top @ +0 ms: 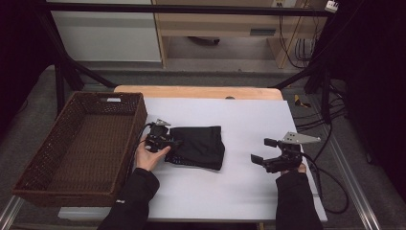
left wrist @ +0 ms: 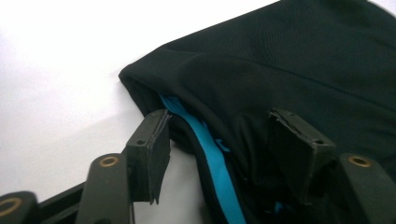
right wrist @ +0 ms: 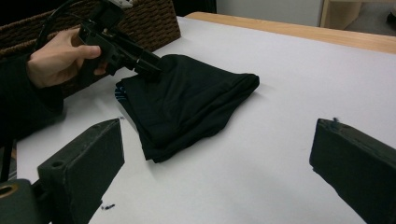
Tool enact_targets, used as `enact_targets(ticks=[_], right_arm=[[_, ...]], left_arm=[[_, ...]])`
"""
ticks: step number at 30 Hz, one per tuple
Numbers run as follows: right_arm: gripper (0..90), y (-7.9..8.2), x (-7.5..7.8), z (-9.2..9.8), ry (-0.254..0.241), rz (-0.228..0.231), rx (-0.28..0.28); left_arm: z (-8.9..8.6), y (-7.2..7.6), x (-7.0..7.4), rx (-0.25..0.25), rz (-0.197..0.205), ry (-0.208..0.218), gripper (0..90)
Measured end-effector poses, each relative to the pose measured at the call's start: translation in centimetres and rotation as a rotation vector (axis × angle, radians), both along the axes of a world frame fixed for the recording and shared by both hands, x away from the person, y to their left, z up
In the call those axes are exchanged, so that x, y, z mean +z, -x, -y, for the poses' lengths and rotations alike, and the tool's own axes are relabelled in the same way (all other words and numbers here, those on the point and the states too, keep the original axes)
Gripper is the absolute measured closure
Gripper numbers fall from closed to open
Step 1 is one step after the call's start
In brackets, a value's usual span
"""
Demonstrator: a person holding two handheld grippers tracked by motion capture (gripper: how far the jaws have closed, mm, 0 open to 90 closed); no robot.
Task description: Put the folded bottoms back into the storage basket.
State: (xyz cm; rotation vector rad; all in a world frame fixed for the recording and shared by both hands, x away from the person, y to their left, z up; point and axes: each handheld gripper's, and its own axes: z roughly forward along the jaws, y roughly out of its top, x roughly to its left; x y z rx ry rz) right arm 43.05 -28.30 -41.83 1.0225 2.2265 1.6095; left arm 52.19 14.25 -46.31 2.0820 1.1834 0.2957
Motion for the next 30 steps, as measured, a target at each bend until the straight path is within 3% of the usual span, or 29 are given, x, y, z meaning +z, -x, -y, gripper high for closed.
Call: enact_targets(ticks=[2,4,6,20,30], right_arm=[[3.3,0.01,0.01,0.0,-0.001,-0.001,0.002],[3.4,-0.01,0.01,0.03,0.0,0.002,0.003],[3.3,0.0,0.02,0.04,0.0,0.002,0.002],[3.3,-0.02,0.03,0.04,-0.005,0.001,0.003],[3.3,-0.06,-0.05,0.03,-0.004,-0.002,0.004]], left_arm=[[-0.12,-0.1,-0.06,-0.001,-0.018,0.022,44.4],[-0.1,-0.11,-0.13,0.003,0.0,-0.004,44.2],[-0.08,-0.15,-0.18,0.005,-0.045,0.023,47.8],[0.24,-0.3,-0.6,-0.001,-0.035,0.03,57.0],[0.48,0.16,-0.65,0.017,-0.033,0.06,77.8]])
